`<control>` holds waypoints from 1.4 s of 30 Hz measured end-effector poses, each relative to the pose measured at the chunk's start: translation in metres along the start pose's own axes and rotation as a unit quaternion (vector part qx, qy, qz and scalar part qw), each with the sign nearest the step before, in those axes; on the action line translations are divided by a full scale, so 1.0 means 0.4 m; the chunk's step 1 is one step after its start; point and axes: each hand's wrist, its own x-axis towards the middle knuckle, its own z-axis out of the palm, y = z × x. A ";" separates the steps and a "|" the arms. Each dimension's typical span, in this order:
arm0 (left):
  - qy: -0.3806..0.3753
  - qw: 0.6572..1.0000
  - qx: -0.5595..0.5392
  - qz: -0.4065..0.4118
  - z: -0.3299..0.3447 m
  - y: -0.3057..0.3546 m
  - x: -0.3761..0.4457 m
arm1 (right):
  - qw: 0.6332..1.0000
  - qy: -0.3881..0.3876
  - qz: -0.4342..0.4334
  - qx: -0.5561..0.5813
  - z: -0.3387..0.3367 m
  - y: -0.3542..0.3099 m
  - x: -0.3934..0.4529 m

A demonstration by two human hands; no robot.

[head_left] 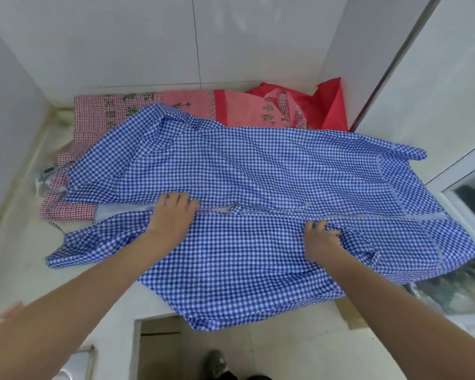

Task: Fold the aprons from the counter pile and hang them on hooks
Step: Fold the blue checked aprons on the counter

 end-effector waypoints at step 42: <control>-0.209 0.922 0.018 -0.324 0.116 -0.457 -0.118 | 0.899 0.034 -0.429 -0.078 -0.347 -0.569 0.025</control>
